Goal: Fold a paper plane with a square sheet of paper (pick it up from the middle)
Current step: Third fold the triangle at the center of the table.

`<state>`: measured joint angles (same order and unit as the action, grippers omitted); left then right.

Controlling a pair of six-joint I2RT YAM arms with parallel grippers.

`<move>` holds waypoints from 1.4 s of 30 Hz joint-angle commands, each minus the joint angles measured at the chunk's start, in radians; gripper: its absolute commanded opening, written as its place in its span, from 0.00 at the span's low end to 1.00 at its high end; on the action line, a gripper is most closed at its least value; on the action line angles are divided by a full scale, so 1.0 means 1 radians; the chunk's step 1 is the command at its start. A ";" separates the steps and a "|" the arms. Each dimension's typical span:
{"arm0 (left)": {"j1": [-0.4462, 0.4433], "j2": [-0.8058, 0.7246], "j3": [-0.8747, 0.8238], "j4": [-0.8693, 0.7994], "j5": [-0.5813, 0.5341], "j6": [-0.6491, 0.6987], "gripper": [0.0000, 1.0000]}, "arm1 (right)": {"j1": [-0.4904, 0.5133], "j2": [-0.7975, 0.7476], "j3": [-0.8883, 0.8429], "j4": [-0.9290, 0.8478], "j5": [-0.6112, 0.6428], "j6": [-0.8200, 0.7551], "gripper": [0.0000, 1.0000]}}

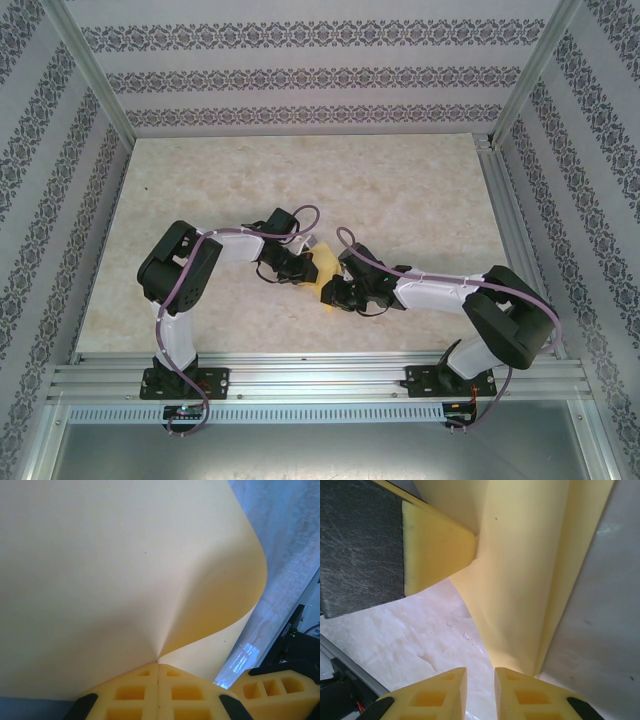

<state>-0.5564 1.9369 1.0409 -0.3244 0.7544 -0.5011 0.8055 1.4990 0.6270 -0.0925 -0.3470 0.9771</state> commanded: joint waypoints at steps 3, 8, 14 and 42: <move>0.013 0.038 0.019 -0.026 -0.029 0.033 0.03 | 0.021 0.044 -0.008 0.059 -0.035 0.021 0.22; 0.013 0.039 0.024 -0.036 -0.029 0.037 0.03 | 0.020 0.076 -0.032 0.054 -0.022 0.028 0.21; 0.013 0.039 0.025 -0.039 -0.031 0.037 0.03 | 0.023 0.028 -0.015 0.004 -0.014 0.014 0.21; 0.013 0.046 0.032 -0.048 -0.023 0.041 0.03 | -0.075 -0.104 -0.054 0.093 -0.046 0.007 0.21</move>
<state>-0.5545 1.9522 1.0630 -0.3397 0.7605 -0.4969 0.7811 1.4418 0.5419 0.0063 -0.4068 1.0180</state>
